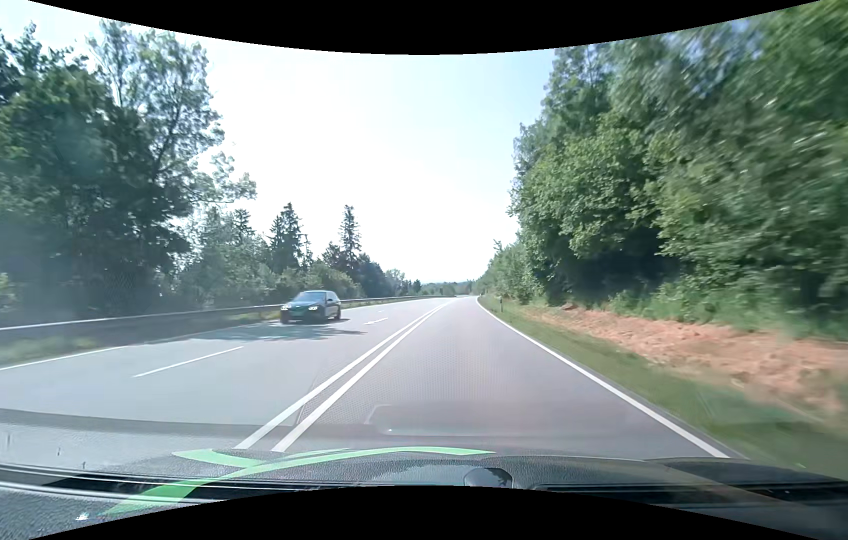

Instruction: Follow the waypoints while adhering to traffic rules and regulations

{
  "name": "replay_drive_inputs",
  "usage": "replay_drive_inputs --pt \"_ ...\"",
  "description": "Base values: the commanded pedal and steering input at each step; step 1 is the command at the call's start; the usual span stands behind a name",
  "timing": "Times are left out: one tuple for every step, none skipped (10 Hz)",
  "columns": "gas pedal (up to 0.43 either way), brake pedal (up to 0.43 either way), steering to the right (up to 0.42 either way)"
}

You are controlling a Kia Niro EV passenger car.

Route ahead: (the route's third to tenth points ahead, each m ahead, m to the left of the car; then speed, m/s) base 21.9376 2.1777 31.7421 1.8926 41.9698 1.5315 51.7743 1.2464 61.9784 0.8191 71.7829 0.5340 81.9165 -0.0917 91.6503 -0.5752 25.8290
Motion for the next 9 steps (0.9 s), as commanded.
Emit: replay_drive_inputs --pt "0.197 0.000 0.004" --pt "0.197 0.000 0.004" --pt "0.197 0.000 0.004" --pt "0.209 0.000 0.003" --pt "0.209 0.000 0.004" --pt "0.209 0.000 0.003" --pt "0.209 0.000 0.003" --pt "0.209 0.000 0.003" --pt "0.197 0.000 0.003"
